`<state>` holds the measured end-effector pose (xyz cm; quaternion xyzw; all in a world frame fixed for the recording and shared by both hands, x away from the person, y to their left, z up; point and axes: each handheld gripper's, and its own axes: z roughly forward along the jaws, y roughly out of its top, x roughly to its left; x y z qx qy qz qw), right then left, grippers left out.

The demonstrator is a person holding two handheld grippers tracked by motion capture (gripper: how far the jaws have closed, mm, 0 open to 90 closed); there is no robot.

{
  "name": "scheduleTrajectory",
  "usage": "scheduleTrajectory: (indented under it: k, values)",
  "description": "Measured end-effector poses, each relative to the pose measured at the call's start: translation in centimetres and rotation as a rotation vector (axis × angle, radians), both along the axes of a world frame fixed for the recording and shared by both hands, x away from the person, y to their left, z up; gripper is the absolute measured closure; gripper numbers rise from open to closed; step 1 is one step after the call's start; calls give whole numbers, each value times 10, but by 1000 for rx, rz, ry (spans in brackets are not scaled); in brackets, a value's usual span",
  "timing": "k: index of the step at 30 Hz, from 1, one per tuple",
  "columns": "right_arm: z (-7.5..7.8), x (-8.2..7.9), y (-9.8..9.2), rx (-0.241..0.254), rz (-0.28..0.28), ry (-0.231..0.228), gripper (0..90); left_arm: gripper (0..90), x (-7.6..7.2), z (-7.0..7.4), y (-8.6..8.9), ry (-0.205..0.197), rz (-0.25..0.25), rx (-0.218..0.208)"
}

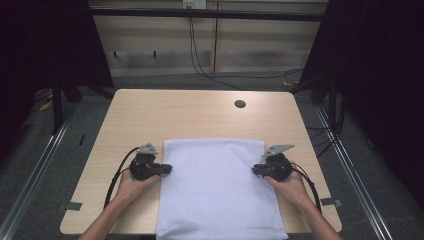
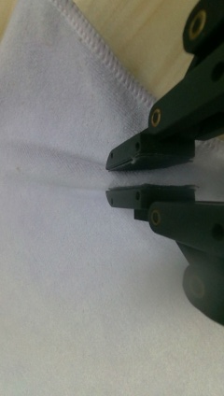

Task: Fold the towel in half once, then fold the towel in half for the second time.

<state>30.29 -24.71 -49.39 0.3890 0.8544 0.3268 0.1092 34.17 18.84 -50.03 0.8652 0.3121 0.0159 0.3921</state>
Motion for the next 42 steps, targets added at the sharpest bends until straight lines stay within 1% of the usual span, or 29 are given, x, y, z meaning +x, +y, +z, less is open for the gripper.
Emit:
scheduleTrajectory:
  k: [5,6,8,10,11,13,14,16,17,18,20,22,23,24,25,26,27,28,29,30,31,33,34,36,37,38,39,41,42]
  values:
    - [1,-17,-7,19,20,25,821,880,-17,2,-5,-16,-30,24]
    - [0,-20,-10,25,34,22,822,882,-19,2,-6,-14,-32,23]
    - [-1,-25,-16,48,30,29,822,883,-20,2,-7,-13,-30,21]
    - [0,-29,-17,42,34,25,819,882,-19,2,-7,1,-30,12]
    - [1,-30,-17,36,27,34,818,882,-19,2,-7,6,-32,10]
    - [1,-33,-16,39,35,32,816,882,-22,1,-7,8,-30,4]
    - [1,-35,-16,47,33,41,814,882,-25,1,-7,11,-21,-4]
    - [1,-40,-17,48,45,48,814,881,-31,1,-7,23,-39,-8]
    - [1,-43,-17,60,50,55,812,880,-34,2,-6,33,-47,-6]
    - [2,-46,-18,60,50,68,808,878,-37,2,-5,39,-53,-14]
    - [1,-53,-18,76,56,74,805,875,-43,3,-4,47,-60,1]
    - [1,-62,-17,85,59,71,804,873,-53,4,-4,72,-48,-4]
    - [1,-68,-17,91,62,80,804,870,-56,4,-4,86,-56,-2]
    - [1,-71,-18,89,68,82,804,862,-59,6,-4,82,-69,9]
    - [1,-75,-18,91,67,84,794,849,-62,7,-4,84,-73,22]
    - [1,-78,-18,96,64,84,776,827,-65,8,-5,91,-75,22]
    - [3,-81,-17,91,64,95,744,792,-66,9,-6,99,-80,15]
    - [4,-82,-17,85,71,95,715,766,-66,11,-6,92,-90,28]
    - [6,-83,-17,82,72,88,701,749,-65,13,-7,88,-94,22]
    - [9,-81,-19,89,59,77,695,729,-62,15,-7,89,-94,1]
    - [14,-76,-23,97,38,54,684,694,-58,18,-7,78,-78,-11]
    - [23,-62,-32,120,-6,10,682,642,-44,25,-5,55,-52,-54]
    - [28,-54,-37,115,-27,-17,682,616,-35,28,-4,49,-40,-70]
    - [36,-36,-44,111,-48,-41,664,577,-18,33,-2,31,-21,-88]
    - [39,-27,-46,116,-58,-43,651,546,-9,35,-1,19,9,-93]
    - [40,-18,-49,125,-60,-33,637,511,-1,36,-1,17,23,-100]
    - [40,-10,-51,136,-59,-30,625,490,7,35,1,20,36,-125]
    - [38,1,-53,146,-75,-28,601,474,19,34,4,15,69,-137]
    - [35,5,-54,165,-84,-22,595,472,23,33,6,16,81,-148]
